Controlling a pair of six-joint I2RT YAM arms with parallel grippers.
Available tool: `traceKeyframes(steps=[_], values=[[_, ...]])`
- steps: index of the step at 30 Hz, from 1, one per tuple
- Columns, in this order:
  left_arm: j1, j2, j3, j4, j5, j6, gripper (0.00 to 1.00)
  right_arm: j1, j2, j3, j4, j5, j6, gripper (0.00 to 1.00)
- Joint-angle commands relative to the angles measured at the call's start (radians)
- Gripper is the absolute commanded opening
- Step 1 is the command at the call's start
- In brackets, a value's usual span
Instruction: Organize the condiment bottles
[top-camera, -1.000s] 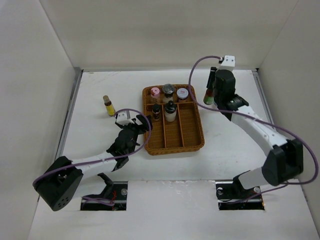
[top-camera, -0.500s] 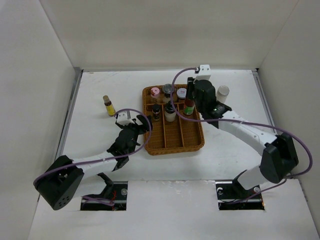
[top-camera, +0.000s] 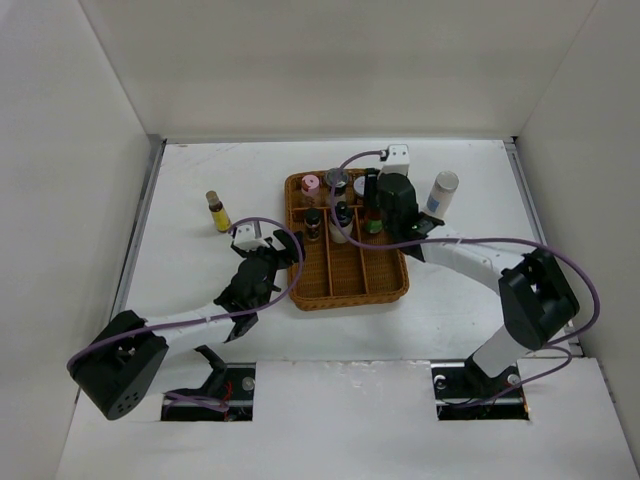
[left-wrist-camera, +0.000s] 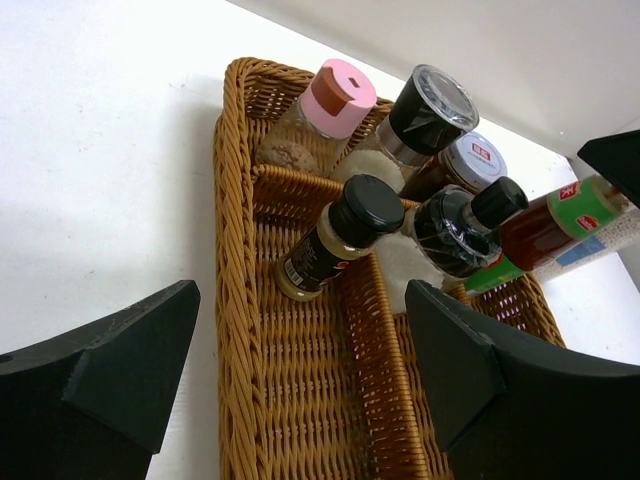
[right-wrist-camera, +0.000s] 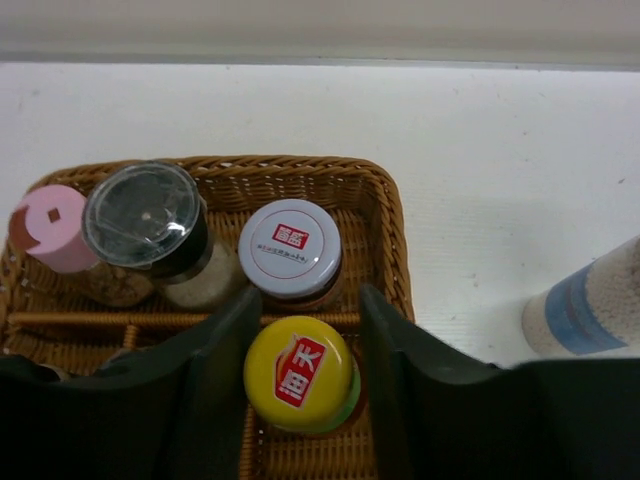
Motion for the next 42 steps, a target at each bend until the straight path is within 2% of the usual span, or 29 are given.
traceKeyframes(steps=[1, 3, 7, 11, 14, 15, 16, 18, 19, 20, 21, 22, 23, 25, 26, 28, 32, 37, 40, 42], values=[[-0.004, -0.004, 0.011, 0.056, 0.014, -0.007, 0.84, 0.014, -0.008, -0.006, 0.118, 0.028, 0.022, 0.55], [-0.001, 0.012, 0.016, 0.056, 0.014, -0.009, 0.84, 0.015, -0.019, -0.007, 0.119, 0.028, 0.022, 0.64], [-0.006, 0.003, 0.016, 0.058, 0.014, -0.007, 0.84, 0.015, -0.069, -0.007, 0.109, 0.028, 0.022, 0.75], [-0.006, -0.001, 0.016, 0.052, 0.014, -0.007, 0.84, 0.015, -0.177, -0.035, 0.104, 0.018, 0.025, 0.8], [0.005, -0.007, 0.007, 0.058, 0.008, -0.008, 0.84, -0.026, -0.286, -0.064, 0.099, -0.001, 0.054, 0.79], [0.005, -0.004, 0.007, 0.058, 0.009, -0.01, 0.84, -0.05, -0.304, -0.069, 0.099, -0.012, 0.06, 0.77], [-0.001, 0.0, 0.011, 0.058, 0.014, -0.01, 0.84, -0.09, -0.322, -0.079, 0.099, -0.024, 0.077, 0.67], [-0.01, 0.0, 0.016, 0.058, 0.014, -0.007, 0.84, -0.164, -0.323, -0.092, 0.08, -0.022, 0.101, 0.44], [-0.01, 0.002, 0.016, 0.058, 0.011, -0.007, 0.84, -0.208, -0.311, -0.093, 0.051, -0.012, 0.114, 0.23], [-0.006, 0.006, 0.014, 0.058, 0.011, -0.008, 0.84, -0.248, -0.291, -0.084, 0.002, 0.004, 0.121, 0.15], [-0.003, 0.006, 0.013, 0.058, 0.014, -0.01, 0.84, -0.285, -0.268, -0.076, -0.043, 0.033, 0.132, 0.13], [-0.006, 0.003, 0.013, 0.055, 0.014, -0.01, 0.84, -0.311, -0.251, -0.073, -0.069, 0.064, 0.134, 0.17], [-0.012, -0.006, 0.013, 0.053, 0.014, -0.01, 0.84, -0.334, -0.231, -0.075, -0.082, 0.084, 0.131, 0.3], [-0.015, -0.015, 0.011, 0.058, 0.01, -0.007, 0.84, -0.371, -0.199, -0.075, -0.094, 0.091, 0.118, 0.64], [-0.01, -0.011, 0.01, 0.058, 0.008, -0.008, 0.84, -0.385, -0.182, -0.066, -0.101, 0.074, 0.109, 0.73], [-0.012, 0.009, 0.014, 0.058, 0.014, -0.012, 0.84, -0.402, -0.154, -0.04, -0.127, 0.031, 0.1, 0.83], [-0.03, 0.014, 0.022, 0.059, 0.009, -0.005, 0.84, -0.44, -0.071, 0.019, -0.152, -0.063, 0.095, 0.87], [-0.027, 0.0, 0.016, 0.061, 0.011, -0.005, 0.84, -0.466, 0.027, 0.076, -0.163, -0.121, 0.105, 0.86], [-0.017, 0.02, 0.016, 0.061, 0.011, -0.005, 0.84, -0.462, 0.07, 0.108, -0.158, -0.118, 0.092, 0.77], [-0.029, 0.013, 0.017, 0.061, 0.013, -0.004, 0.84, -0.462, 0.099, 0.128, -0.16, -0.109, 0.088, 0.76]])
